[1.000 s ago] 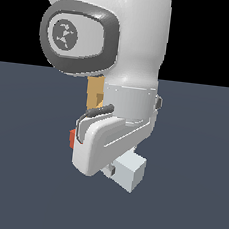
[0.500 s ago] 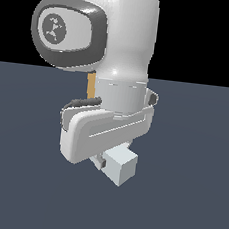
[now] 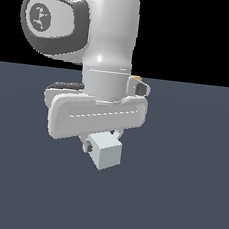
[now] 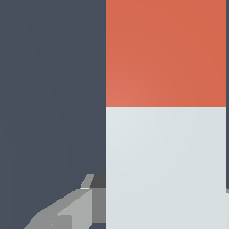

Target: Insert the peg into the horizontal hole in a box.

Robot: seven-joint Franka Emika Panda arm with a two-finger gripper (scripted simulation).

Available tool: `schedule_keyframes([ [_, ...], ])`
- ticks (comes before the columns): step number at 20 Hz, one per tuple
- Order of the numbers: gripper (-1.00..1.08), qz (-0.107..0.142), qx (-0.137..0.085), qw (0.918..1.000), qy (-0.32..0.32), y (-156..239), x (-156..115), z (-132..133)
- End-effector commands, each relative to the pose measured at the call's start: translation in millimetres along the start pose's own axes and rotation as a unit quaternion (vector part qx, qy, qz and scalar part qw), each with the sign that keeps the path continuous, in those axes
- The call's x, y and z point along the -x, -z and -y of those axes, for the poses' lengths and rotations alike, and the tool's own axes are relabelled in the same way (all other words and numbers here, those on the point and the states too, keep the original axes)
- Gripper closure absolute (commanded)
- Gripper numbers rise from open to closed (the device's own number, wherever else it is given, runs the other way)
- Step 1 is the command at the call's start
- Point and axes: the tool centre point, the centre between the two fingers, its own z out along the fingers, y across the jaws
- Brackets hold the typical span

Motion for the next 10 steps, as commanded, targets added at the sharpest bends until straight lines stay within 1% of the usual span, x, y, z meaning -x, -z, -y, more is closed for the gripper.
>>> schedule_keyframes([
  [1, 1.08, 0.001, 0.002, 0.9995, -0.033, 6.1, -8.0, 1.3],
  [5, 1.08, 0.001, 0.002, 0.9966, -0.083, 12.7, -21.7, 3.5],
  [10, 1.08, 0.001, 0.002, 0.9898, -0.142, 20.6, -38.4, 4.0],
])
